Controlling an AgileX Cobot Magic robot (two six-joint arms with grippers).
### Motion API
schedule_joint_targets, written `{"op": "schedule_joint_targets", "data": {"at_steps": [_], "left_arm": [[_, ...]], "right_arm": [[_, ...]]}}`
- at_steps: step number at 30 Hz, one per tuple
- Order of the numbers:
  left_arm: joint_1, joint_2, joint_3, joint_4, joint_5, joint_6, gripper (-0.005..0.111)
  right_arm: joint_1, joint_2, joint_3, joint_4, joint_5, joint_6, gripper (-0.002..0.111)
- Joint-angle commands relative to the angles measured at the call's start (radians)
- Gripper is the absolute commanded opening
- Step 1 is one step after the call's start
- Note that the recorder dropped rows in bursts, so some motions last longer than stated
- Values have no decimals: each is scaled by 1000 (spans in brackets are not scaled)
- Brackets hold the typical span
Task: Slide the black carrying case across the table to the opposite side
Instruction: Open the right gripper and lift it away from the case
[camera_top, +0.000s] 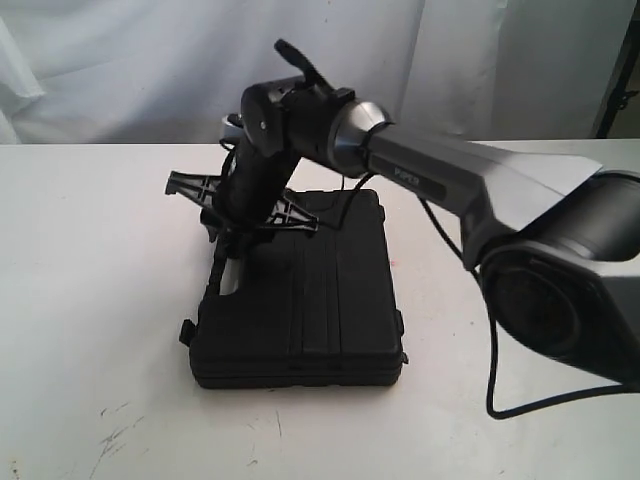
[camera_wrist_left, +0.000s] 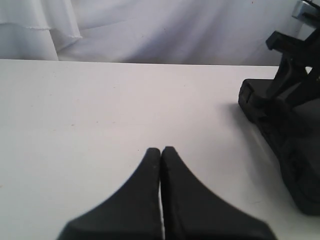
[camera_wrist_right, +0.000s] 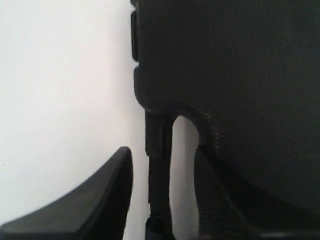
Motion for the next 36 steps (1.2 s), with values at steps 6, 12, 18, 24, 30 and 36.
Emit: {"op": "schedule_joint_targets", "data": {"at_steps": [6, 12, 18, 24, 30, 36], "left_arm": [[1, -4, 4, 0, -10, -2, 0], [1, -4, 4, 0, -10, -2, 0], [1, -4, 4, 0, -10, -2, 0], [1, -4, 4, 0, -10, -2, 0], [1, -4, 4, 0, -10, -2, 0], [1, -4, 4, 0, -10, -2, 0]], "right_arm": [[-95, -113, -50, -11, 113, -366, 0], [-112, -178, -48, -76, 155, -432, 0], [-81, -301, 18, -83, 159, -498, 0], [-76, -476, 156, -83, 144, -503, 0], [-76, -676, 447, -92, -22, -523, 0], [-72, -880, 738, -79, -231, -546, 0]]}}
